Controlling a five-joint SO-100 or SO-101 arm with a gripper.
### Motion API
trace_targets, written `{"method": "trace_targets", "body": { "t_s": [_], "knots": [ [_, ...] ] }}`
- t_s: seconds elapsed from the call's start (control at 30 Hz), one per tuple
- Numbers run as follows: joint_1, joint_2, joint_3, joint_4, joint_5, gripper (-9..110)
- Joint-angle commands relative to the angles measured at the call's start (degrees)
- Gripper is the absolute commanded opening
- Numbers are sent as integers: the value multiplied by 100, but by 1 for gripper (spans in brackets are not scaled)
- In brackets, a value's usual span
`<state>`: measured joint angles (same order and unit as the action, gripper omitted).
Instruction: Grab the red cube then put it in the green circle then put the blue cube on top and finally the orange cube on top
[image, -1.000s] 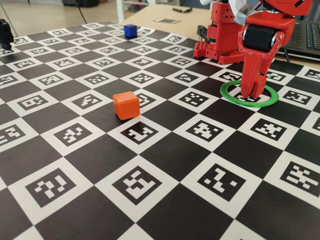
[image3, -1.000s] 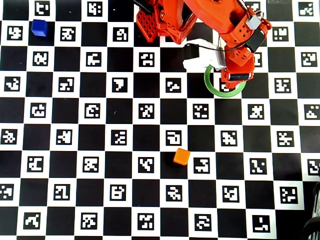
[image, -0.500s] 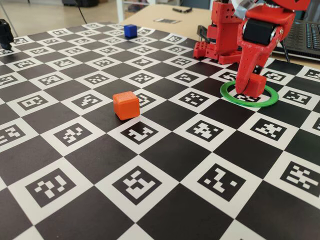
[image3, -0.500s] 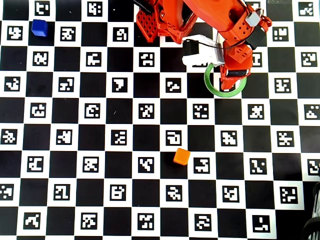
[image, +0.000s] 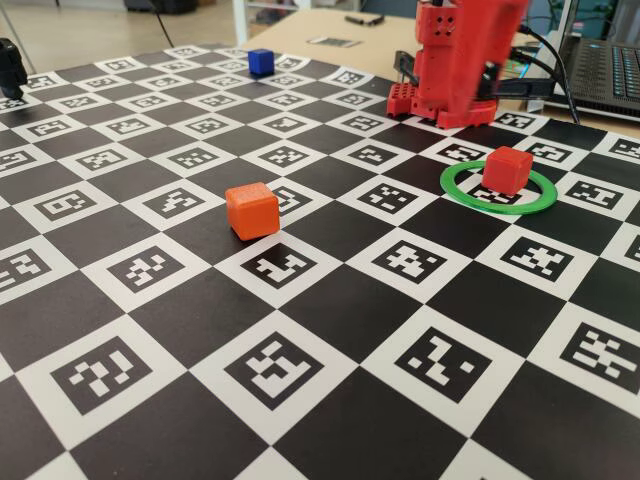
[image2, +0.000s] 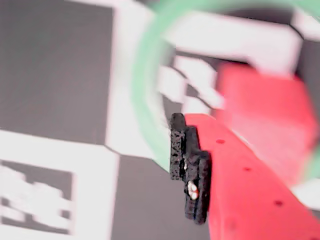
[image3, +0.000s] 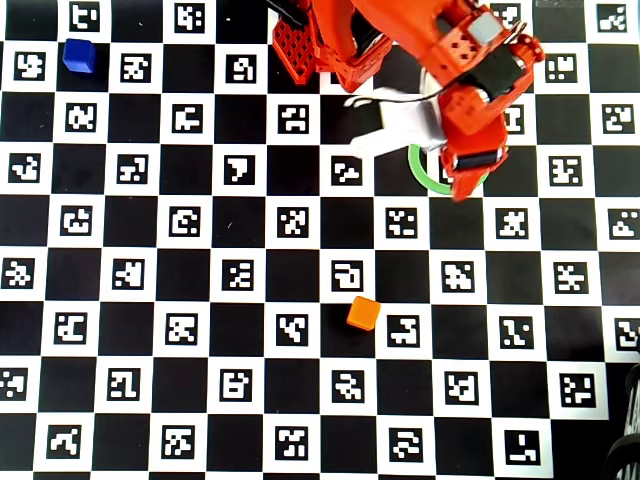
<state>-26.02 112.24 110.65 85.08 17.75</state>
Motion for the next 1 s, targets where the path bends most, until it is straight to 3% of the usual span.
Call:
{"method": "trace_targets", "body": {
  "t_s": [0.0, 0.2, 0.27, 0.5, 0.77, 0.97],
  "knots": [
    [1556, -88, -932, 404, -1002, 30],
    [4140, -703, -1354, 466, -3252, 30],
    [4939, -817, -1450, 431, -4474, 29],
    [7673, -1037, -1564, -396, -6645, 35],
    [9677, -1538, -1978, -853, -8561, 41],
    [10521, -2312, -2558, -1266, -9290, 43]
  ]
}}
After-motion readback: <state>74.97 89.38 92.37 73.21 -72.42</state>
